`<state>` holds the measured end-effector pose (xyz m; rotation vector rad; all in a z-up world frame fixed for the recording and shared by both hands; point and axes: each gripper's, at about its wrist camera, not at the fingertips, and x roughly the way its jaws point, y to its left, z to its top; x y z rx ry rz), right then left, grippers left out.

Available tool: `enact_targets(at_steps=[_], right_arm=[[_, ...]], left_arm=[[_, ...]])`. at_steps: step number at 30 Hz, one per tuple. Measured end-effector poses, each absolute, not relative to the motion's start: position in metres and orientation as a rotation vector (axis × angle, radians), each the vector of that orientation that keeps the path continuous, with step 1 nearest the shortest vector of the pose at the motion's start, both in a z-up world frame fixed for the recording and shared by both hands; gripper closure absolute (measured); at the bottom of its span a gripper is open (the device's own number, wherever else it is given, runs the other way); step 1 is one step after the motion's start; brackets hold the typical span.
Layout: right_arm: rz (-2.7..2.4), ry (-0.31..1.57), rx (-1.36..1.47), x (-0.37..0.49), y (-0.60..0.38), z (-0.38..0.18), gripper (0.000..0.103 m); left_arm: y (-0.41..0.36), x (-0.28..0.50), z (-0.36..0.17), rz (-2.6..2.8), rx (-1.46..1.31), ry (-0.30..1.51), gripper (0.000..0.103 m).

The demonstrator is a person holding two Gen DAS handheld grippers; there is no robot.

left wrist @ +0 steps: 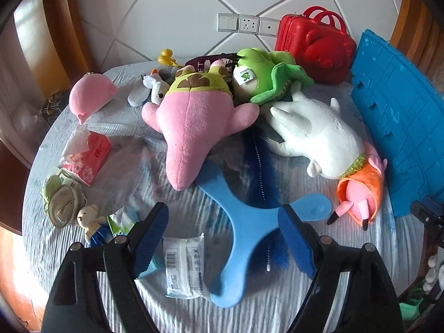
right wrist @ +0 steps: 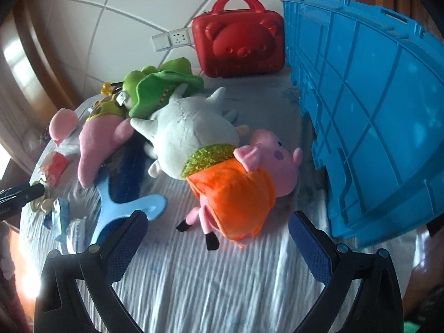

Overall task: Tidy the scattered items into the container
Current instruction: 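Lower both tools onto the Patrick Star plush, left at its head, right at its shirt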

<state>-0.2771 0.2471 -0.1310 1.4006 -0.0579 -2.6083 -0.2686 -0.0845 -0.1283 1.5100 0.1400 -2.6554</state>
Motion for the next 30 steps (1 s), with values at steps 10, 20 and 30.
enact_targets(at_steps=[10, 20, 30], right_arm=[[-2.555, -0.046, 1.423, -0.289, 0.204, -0.145, 0.000], [-2.367, 0.046, 1.256, -0.345, 0.116, -0.134, 0.000], [-2.384, 0.036, 1.234, -0.381, 0.067, -0.144, 0.000]], left_arm=[[-0.144, -0.270, -0.152, -2.528, 1.519, 0.198, 0.022], [-0.181, -0.276, -0.147, -2.477, 1.478, 0.282, 0.022], [-0.169, -0.367, -0.218, -2.551, 1.681, 0.241, 0.022]])
